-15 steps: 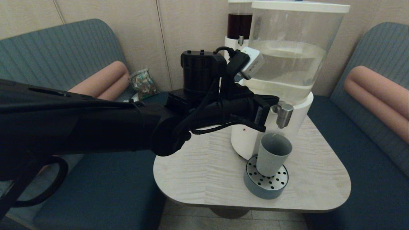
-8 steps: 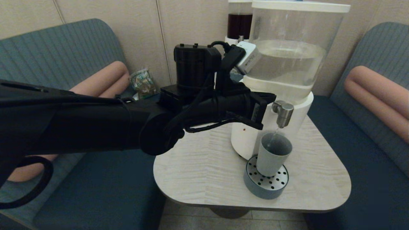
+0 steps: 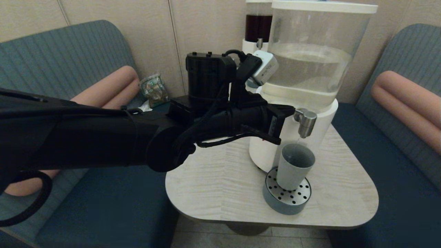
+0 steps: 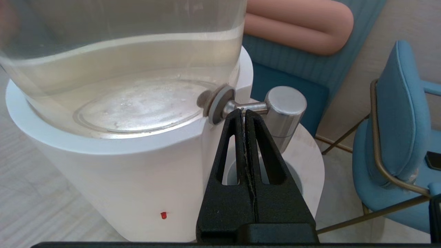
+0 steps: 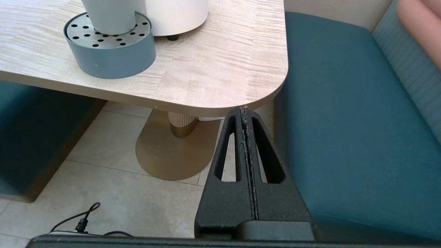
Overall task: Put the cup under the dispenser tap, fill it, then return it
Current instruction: Turn off the faucet
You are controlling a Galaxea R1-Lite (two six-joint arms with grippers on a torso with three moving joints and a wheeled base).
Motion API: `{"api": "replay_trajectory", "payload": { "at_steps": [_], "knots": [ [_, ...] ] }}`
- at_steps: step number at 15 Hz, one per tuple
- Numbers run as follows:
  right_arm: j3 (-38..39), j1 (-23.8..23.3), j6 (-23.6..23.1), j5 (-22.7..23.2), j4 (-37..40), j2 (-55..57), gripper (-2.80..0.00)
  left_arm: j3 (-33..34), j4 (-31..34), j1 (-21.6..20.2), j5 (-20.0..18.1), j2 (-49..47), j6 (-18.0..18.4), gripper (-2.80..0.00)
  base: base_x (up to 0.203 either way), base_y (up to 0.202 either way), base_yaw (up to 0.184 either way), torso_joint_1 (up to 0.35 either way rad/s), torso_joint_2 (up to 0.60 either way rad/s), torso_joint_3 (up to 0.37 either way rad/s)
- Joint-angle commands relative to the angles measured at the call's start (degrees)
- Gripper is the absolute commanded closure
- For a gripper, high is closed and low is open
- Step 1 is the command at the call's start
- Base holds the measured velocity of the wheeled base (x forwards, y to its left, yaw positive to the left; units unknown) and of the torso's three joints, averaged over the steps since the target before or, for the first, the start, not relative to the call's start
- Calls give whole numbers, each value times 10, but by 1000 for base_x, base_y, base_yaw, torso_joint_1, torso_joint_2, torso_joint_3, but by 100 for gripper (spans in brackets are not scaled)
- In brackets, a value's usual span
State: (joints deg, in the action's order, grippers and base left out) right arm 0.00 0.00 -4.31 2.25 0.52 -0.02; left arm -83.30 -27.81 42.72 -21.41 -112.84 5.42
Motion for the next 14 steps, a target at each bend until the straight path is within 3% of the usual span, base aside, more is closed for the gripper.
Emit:
{"api": "replay_trajectory", "payload": {
  "at_steps": [1, 14],
  "knots": [
    [0, 0, -1, 0, 0, -1, 0, 0, -1, 0, -1, 1, 0, 0, 0, 0, 0, 0, 0, 0],
    [0, 0, 0, 0, 0, -1, 0, -12, -1, 9, -1, -21, -8, 0, 0, 0, 0, 0, 0, 0]
  ]
}}
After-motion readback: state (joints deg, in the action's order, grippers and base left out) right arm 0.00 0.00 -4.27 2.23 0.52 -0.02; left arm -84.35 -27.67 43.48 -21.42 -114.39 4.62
